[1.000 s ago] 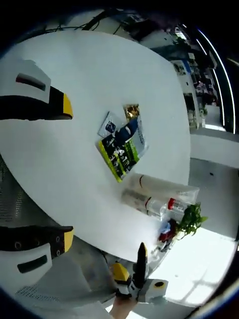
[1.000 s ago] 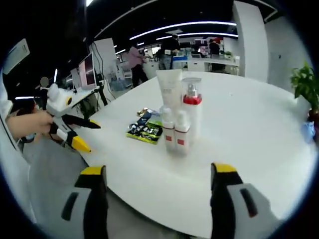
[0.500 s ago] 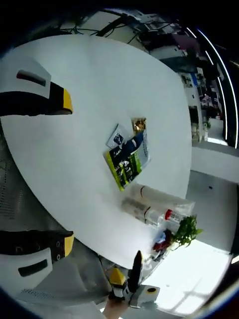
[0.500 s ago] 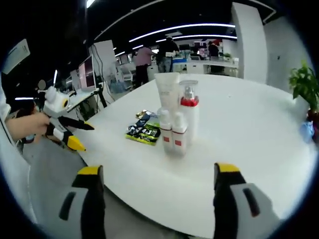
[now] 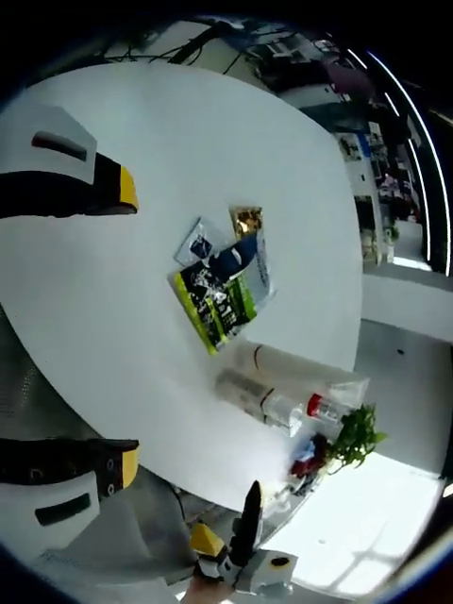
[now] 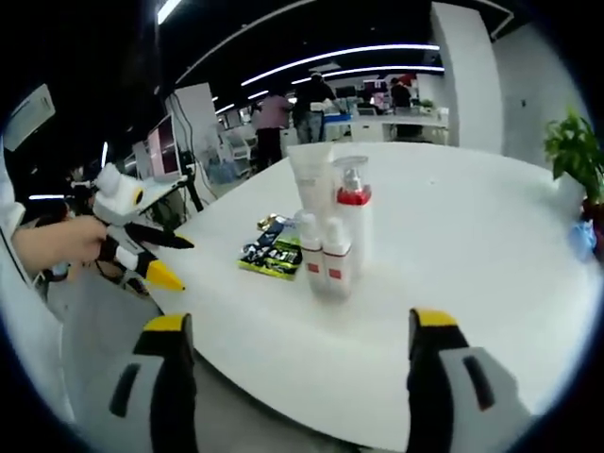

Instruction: Arrange the skincare products in the storage area until every visible bottle or jar stands upright without overlapping.

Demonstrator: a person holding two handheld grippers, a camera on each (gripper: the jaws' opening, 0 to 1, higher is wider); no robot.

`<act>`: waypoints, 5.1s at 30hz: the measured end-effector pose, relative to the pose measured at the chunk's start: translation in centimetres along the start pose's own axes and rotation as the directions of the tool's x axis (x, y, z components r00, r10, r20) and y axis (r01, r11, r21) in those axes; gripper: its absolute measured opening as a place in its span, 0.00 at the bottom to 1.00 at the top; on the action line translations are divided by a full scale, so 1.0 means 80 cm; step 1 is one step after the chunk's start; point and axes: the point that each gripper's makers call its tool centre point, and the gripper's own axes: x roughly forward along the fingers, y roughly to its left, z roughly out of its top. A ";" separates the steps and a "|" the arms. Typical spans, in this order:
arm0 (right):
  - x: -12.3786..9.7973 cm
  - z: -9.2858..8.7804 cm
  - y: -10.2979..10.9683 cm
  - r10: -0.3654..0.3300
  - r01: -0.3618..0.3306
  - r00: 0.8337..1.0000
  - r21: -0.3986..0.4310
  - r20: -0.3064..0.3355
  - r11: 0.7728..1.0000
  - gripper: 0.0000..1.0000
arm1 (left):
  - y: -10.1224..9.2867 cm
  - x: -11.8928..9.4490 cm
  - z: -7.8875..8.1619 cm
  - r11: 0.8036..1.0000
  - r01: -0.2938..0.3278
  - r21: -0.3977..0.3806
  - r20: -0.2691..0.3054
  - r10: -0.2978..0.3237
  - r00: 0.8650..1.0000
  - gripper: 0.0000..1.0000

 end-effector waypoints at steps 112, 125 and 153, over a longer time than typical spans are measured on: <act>-0.007 0.022 0.024 0.059 -0.071 0.995 0.158 0.081 0.985 0.80 | -0.016 0.046 0.053 0.992 -0.028 -0.123 0.142 0.046 0.989 0.14; 0.007 0.048 0.065 0.157 -0.187 0.975 0.205 0.158 0.961 0.67 | -0.089 0.006 0.049 0.987 0.128 0.094 0.173 -0.143 0.974 0.14; 0.016 0.093 0.085 0.192 -0.396 0.900 0.555 0.390 0.731 0.11 | -0.158 -0.050 0.074 0.934 0.292 0.208 0.280 -0.343 0.897 0.14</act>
